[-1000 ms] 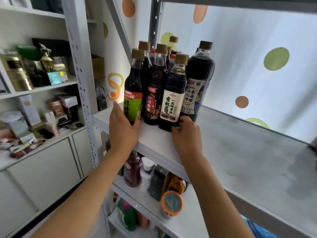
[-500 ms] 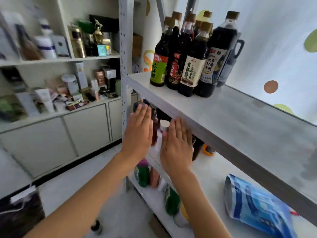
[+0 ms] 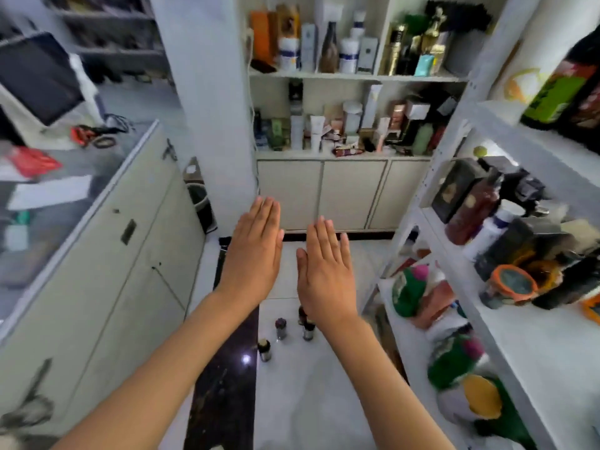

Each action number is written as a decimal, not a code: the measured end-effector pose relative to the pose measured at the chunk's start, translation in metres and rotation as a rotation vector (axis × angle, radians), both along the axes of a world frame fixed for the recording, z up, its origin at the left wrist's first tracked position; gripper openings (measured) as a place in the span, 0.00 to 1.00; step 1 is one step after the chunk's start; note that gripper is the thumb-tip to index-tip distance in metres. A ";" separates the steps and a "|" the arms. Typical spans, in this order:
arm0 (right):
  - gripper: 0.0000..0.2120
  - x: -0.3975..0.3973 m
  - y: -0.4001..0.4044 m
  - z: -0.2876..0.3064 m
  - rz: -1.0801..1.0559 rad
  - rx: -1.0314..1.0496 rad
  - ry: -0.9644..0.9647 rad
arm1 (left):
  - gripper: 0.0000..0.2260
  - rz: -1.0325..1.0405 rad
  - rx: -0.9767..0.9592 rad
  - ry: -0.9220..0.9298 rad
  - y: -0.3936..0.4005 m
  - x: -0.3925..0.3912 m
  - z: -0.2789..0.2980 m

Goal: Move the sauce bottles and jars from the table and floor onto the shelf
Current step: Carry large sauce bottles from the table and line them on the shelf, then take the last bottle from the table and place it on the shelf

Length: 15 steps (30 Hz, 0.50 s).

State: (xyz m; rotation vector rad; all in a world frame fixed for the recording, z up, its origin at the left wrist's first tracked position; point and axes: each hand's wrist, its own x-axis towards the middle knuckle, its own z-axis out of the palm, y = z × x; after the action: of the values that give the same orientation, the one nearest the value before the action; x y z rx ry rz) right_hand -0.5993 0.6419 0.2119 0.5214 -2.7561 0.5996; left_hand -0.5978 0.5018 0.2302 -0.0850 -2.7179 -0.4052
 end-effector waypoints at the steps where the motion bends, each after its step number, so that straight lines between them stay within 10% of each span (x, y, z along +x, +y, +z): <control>1: 0.29 0.008 -0.025 0.001 0.043 0.003 0.003 | 0.26 0.047 0.014 0.000 -0.028 0.014 0.000; 15: 0.28 0.178 -0.397 -0.014 0.691 0.001 -0.038 | 0.26 0.664 0.214 0.021 -0.356 0.266 -0.044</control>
State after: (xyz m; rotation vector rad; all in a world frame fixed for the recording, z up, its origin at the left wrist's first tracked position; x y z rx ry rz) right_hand -0.4209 0.2452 0.1979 1.4951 -2.5650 0.7475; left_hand -0.3323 0.1463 0.1866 0.8352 -2.4697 -0.4754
